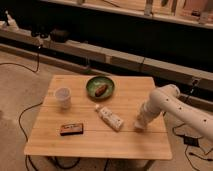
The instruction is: Wipe the white sponge on the table
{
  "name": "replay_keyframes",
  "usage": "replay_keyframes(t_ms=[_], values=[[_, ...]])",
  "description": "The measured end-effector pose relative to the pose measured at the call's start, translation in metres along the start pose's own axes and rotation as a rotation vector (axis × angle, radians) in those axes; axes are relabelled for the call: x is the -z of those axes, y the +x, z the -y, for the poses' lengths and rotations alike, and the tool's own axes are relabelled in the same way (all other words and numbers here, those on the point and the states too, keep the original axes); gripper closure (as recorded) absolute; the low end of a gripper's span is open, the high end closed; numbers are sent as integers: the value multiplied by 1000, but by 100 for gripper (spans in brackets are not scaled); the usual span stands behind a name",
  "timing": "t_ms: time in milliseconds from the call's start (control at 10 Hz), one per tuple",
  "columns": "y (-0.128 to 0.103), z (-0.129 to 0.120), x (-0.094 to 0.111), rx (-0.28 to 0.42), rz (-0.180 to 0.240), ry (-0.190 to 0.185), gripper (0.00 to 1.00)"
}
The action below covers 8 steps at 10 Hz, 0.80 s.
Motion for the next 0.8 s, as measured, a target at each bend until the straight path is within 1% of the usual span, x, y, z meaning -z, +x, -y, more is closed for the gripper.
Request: replay_keyframes(t_ms=[100,200,300,600,800], values=[[-3,6,2,20,-2,-1,70],[-11,12,3,52,-1,-13,70],[-17,12,2,62,6,-22,70],[-62,2,-13,62,99,-46,70],[-81,-6,-19,49,137,-55,70]])
